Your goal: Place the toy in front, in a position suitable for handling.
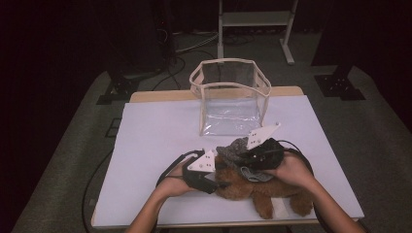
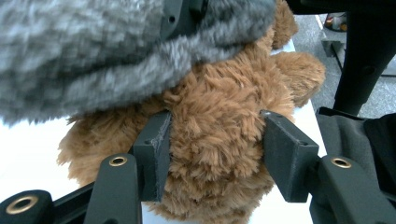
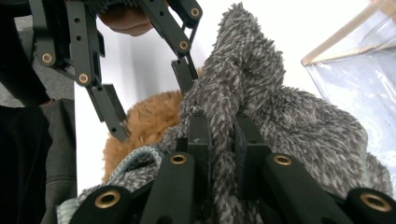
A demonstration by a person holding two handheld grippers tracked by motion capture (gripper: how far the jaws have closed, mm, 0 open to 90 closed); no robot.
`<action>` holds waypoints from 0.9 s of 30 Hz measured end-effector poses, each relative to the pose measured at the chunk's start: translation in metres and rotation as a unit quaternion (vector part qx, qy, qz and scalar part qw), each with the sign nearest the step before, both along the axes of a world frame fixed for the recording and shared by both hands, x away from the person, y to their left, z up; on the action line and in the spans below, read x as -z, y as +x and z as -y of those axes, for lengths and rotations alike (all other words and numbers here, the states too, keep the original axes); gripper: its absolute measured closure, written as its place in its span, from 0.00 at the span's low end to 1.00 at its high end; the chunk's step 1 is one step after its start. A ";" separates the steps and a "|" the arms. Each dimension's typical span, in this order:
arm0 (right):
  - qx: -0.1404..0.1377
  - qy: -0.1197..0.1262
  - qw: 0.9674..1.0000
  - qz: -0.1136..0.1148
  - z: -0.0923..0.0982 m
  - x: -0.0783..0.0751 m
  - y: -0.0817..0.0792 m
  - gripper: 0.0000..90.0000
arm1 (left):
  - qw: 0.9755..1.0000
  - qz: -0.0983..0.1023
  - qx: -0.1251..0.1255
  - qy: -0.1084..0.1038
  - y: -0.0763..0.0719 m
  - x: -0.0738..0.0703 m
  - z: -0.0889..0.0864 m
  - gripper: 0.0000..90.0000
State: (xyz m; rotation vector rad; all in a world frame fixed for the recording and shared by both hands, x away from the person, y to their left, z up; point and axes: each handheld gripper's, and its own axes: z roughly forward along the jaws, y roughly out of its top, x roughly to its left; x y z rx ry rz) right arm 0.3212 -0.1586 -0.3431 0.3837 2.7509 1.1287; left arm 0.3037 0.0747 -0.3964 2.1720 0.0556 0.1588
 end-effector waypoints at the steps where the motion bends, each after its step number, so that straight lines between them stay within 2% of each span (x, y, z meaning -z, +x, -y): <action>1: 0.001 -0.001 1.000 -0.002 0.004 0.000 0.001 0.87 | 1.000 -0.002 0.000 -0.001 0.000 0.001 0.000 0.50; 3: 0.014 -0.009 1.000 -0.003 0.017 0.000 0.004 0.87 | 1.000 0.000 -0.001 -0.002 0.001 0.001 -0.001 0.50; 5: 0.036 -0.014 0.999 -0.010 0.038 0.002 0.007 0.87 | 1.000 0.000 -0.001 0.000 0.001 0.001 -0.001 0.50; 8: 0.062 0.013 0.998 -0.031 0.063 0.005 0.009 0.87 | 1.000 -0.003 -0.004 -0.002 0.002 -0.001 -0.001 0.48; 10: 0.063 0.024 0.997 -0.037 0.071 0.007 0.007 0.87 | 1.000 -0.004 -0.007 -0.005 0.003 -0.003 -0.001 0.46; 12: 0.058 0.028 0.997 -0.042 0.070 0.010 0.003 0.87 | 1.000 -0.003 -0.009 -0.011 0.004 -0.006 -0.002 0.45; 16: 0.041 0.021 0.998 -0.034 0.062 0.013 -0.007 0.87 | 1.000 -0.006 -0.012 -0.025 0.005 -0.010 -0.003 0.44; 19: 0.033 0.025 0.999 -0.034 0.060 0.014 -0.014 0.87 | 1.000 -0.010 -0.008 -0.027 0.005 -0.010 -0.001 0.45; 22: 0.025 0.018 0.999 -0.031 0.054 0.011 -0.016 0.87 | 1.000 -0.017 0.005 -0.011 0.003 -0.005 0.007 0.47; 27: 0.005 0.011 1.000 -0.018 0.028 0.008 -0.012 0.87 | 1.000 -0.009 0.008 0.019 0.000 -0.007 0.010 0.46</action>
